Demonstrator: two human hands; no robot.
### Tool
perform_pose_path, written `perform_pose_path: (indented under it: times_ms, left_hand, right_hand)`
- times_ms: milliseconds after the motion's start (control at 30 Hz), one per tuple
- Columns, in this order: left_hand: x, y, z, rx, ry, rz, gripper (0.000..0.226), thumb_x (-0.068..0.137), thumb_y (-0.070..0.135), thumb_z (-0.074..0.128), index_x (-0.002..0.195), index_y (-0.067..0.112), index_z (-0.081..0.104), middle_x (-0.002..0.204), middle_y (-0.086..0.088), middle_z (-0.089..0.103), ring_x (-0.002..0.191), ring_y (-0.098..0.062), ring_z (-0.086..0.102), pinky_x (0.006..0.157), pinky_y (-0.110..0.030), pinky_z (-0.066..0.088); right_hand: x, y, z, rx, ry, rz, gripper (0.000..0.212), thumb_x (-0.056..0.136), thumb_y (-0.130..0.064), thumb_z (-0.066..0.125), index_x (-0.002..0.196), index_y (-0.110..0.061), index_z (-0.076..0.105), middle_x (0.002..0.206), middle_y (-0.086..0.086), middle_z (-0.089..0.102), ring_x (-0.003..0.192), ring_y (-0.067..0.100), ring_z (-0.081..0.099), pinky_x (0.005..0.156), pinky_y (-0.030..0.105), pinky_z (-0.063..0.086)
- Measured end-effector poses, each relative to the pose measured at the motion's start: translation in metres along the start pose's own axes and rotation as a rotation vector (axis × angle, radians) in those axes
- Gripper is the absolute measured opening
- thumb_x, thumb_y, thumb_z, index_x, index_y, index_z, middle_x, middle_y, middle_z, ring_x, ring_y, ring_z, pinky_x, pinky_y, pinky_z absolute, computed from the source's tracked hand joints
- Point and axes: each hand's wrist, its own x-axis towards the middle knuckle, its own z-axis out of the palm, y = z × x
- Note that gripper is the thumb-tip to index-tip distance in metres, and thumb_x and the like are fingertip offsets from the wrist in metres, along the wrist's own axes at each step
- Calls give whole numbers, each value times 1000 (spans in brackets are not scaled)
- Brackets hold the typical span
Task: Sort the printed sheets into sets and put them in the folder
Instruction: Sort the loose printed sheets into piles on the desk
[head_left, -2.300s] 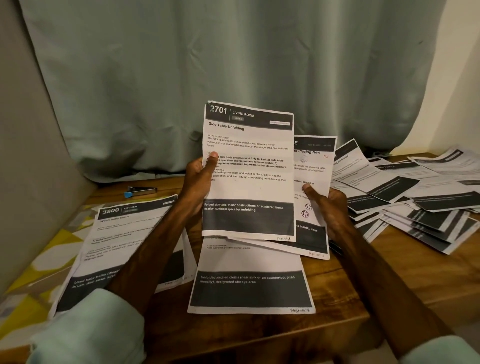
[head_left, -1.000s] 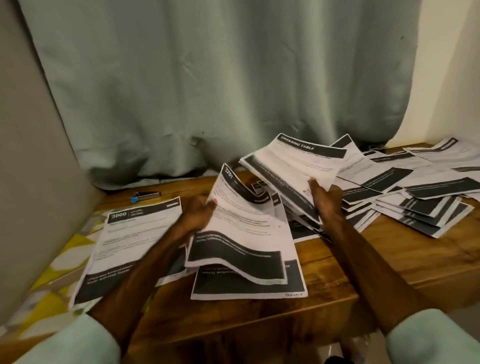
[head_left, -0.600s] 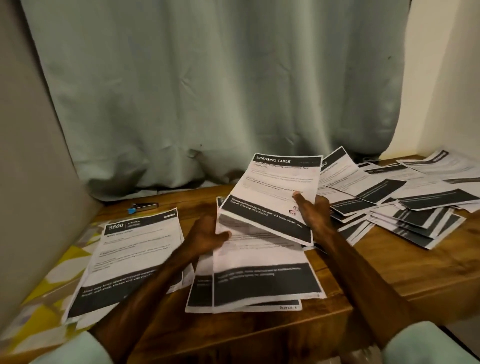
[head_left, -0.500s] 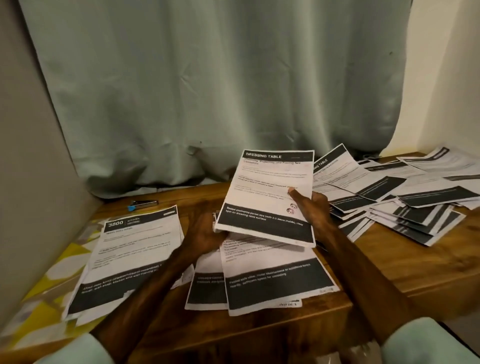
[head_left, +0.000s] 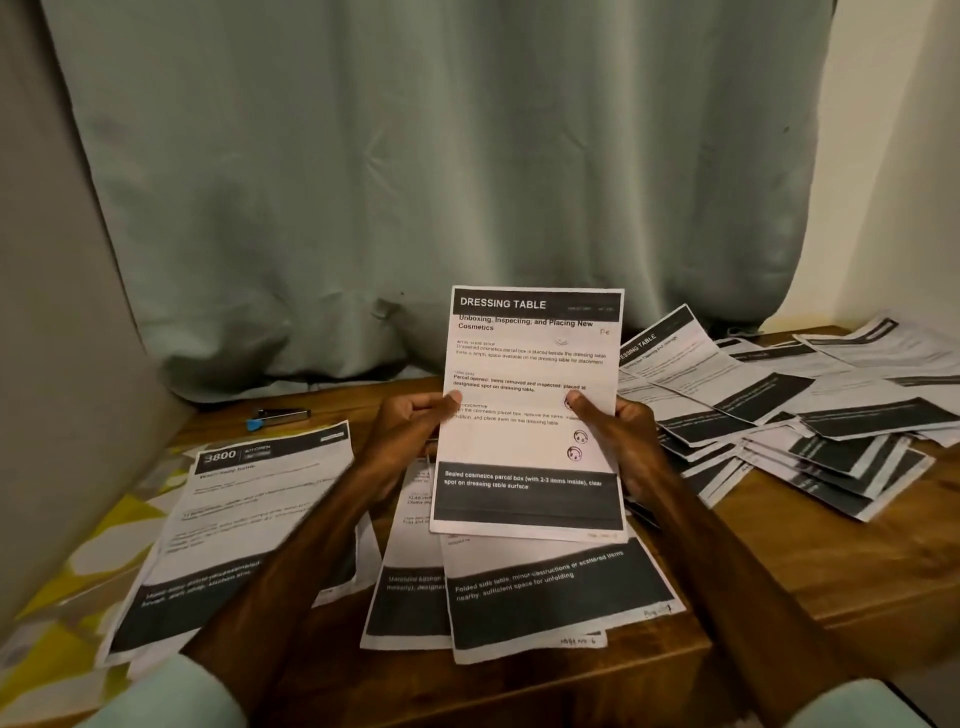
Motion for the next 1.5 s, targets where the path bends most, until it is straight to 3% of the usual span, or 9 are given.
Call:
perform_pose_path:
  times_ms: [200, 367, 533, 700, 867, 1067, 1167, 1300, 1500]
  left_hand:
    - [5, -16, -5, 22, 83, 88, 21, 96, 19, 68, 115, 11, 72, 99, 6, 79, 88, -19, 77, 66, -25, 61]
    - [5, -23, -9, -24, 139, 102, 22, 97, 20, 68, 116, 11, 72, 104, 2, 79, 92, -21, 77, 73, -31, 63]
    - [10, -26, -16, -21, 178, 74, 24, 98, 27, 66, 118, 14, 70, 113, -3, 77, 95, -22, 76, 82, -41, 62]
    - [-2, -25, -19, 44, 157, 37, 28, 99, 12, 64, 126, 5, 67, 118, -6, 73, 86, -9, 75, 71, -21, 60]
    - [-12, -4, -74, 230, 326, 10, 19, 99, 21, 65, 115, 12, 71, 112, -6, 75, 91, -18, 75, 85, -37, 61]
    - [-46, 0, -181, 537, 428, -52, 21, 91, 12, 74, 106, -2, 76, 103, -14, 76, 88, -23, 68, 87, -44, 59]
    - [-64, -9, -216, 748, 471, -79, 27, 89, 13, 77, 113, -1, 75, 112, -11, 73, 97, -22, 66, 83, -30, 49]
    - [-75, -28, -240, 888, 604, -242, 42, 81, 29, 86, 113, 7, 72, 125, -15, 68, 112, -33, 65, 93, -39, 51]
    - [-87, -30, -231, 1182, 640, -243, 50, 79, 33, 85, 119, 10, 64, 123, -15, 65, 117, -38, 57, 90, -45, 50]
  right_hand:
    - [2, 0, -4, 22, -26, 8, 37, 87, -33, 78, 116, -11, 72, 104, 11, 78, 94, 35, 76, 87, 54, 59]
    - [3, -2, -3, -43, -54, -42, 26, 93, -24, 72, 118, -17, 71, 103, 5, 79, 89, 23, 77, 68, 33, 60]
    - [0, 0, 1, -120, -145, -30, 23, 95, -18, 69, 118, -14, 71, 102, 4, 79, 90, 25, 77, 69, 33, 63]
    - [-8, 0, 16, -169, -185, -2, 19, 95, -17, 70, 114, -12, 72, 101, 8, 79, 85, 25, 78, 64, 31, 62]
    - [-18, -8, 44, -323, -269, -53, 24, 101, -34, 61, 103, -14, 75, 91, 4, 79, 77, 20, 76, 58, 30, 60]
    - [-27, -9, 74, -395, -442, -69, 20, 102, -20, 60, 113, -7, 71, 102, 8, 79, 86, 28, 77, 63, 37, 64]
    - [-32, -3, 88, -447, -494, -40, 20, 101, -19, 61, 113, -6, 70, 102, 8, 79, 87, 27, 77, 59, 31, 62]
    - [-42, 0, 100, -493, -532, -41, 18, 102, -19, 60, 111, -7, 71, 101, 6, 79, 88, 27, 77, 56, 24, 58]
    - [-47, -3, 102, -527, -546, -50, 18, 102, -16, 59, 111, -5, 70, 102, 7, 79, 88, 28, 77, 56, 25, 58]
